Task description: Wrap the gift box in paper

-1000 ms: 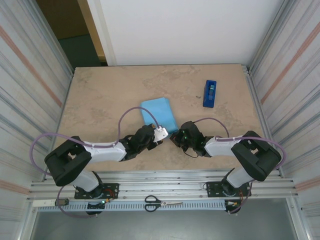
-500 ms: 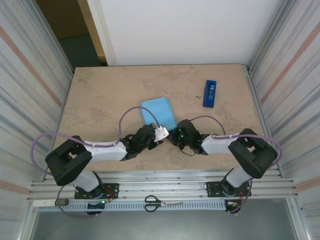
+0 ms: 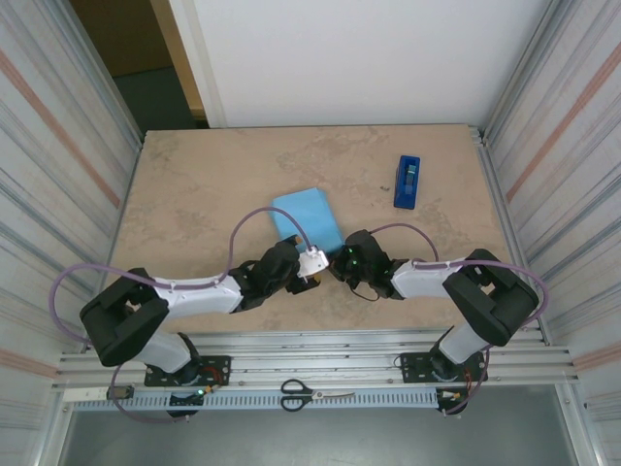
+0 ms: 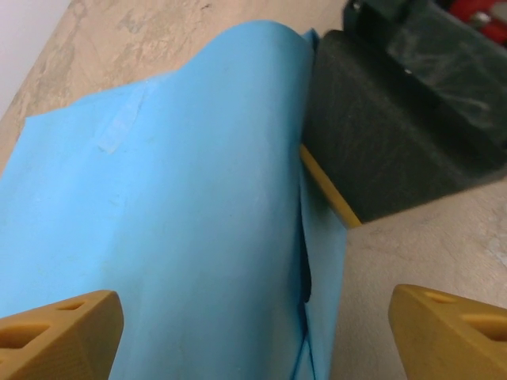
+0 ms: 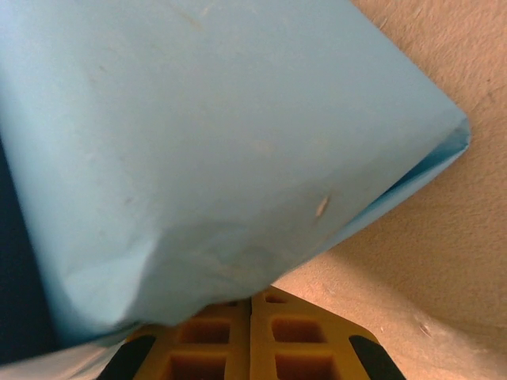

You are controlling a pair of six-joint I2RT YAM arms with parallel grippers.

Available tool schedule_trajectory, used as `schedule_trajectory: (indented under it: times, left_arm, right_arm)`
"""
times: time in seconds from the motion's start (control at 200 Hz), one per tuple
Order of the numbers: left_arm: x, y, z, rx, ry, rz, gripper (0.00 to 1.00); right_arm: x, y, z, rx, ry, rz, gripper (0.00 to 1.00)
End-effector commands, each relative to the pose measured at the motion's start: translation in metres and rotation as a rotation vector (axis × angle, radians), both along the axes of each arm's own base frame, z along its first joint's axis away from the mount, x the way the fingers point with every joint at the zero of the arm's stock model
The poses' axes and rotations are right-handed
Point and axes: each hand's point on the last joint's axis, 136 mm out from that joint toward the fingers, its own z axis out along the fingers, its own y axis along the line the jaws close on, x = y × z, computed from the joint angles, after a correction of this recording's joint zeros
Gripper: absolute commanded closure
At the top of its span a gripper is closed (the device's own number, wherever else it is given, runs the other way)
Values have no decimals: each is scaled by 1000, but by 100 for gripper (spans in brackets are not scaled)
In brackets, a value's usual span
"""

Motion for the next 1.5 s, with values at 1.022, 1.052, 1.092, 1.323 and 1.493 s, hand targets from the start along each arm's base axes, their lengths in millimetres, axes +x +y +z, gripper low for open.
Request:
schedule_trajectory:
  times: [1.022,1.052,1.092,1.323,1.493]
  left_arm:
    - [15,10,-33,48,51,95,48]
    - [15,10,-34,49,52,96,48]
    - [15,10,-35,50,55,98,48]
    - [11,9,-39,58,69,85,48]
    - [11,8,-40,60,74,81,48]
  right_arm:
    - [-1,-21,21,-50,-47,4,95]
    - [-3,-26,22,-67,-47,5,95]
    - [-3,-35,26,-91,-55,4,95]
    - [16,-107,59,-264,-137,2,92]
    - [45,-158,91,-319,-193,-29,89]
